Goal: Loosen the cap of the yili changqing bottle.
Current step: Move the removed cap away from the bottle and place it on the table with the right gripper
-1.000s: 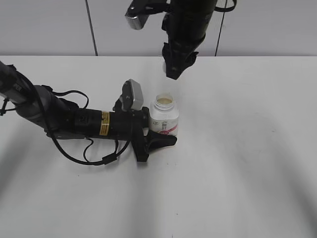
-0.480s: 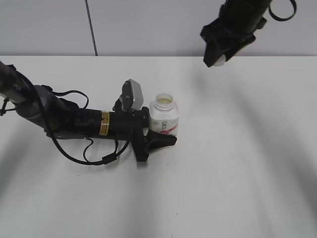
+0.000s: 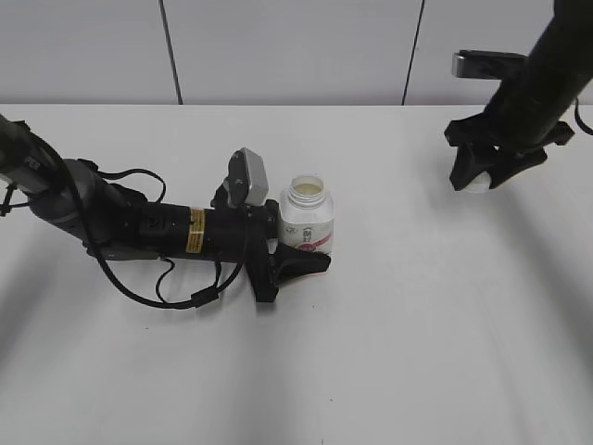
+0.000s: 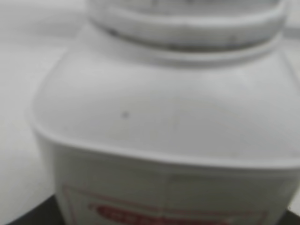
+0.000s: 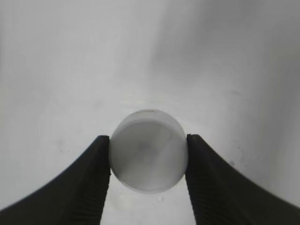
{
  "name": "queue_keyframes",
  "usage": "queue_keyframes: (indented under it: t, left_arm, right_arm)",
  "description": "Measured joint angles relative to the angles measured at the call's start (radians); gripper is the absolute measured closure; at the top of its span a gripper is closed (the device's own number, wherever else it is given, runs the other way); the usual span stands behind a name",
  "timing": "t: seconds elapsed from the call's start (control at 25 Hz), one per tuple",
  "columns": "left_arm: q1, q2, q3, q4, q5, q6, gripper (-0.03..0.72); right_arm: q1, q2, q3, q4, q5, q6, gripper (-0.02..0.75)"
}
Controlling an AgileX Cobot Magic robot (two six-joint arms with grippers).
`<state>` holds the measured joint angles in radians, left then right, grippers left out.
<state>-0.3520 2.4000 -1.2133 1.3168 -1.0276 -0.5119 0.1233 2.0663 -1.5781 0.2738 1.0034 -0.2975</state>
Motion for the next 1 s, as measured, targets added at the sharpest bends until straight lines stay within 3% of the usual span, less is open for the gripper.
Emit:
queue_keyframes:
  t: [0.4, 0.68, 1.0]
  left_arm:
    - [0.0, 0.0, 0.0, 0.0, 0.0, 0.0, 0.292]
    - [0.0, 0.0, 0.0, 0.0, 0.0, 0.0, 0.292]
    - [0.0, 0.0, 0.0, 0.0, 0.0, 0.0, 0.292]
  right_arm:
    - [-0.175, -0.134, 0.333, -0.043, -0.225, 0.026, 0.346]
    - [-0.183, -0.135, 0.462, -0.076, -0.403, 0.025, 0.347]
    - [-0.183, -0.098, 0.472, -0.04, -0.467, 0.025, 0.348]
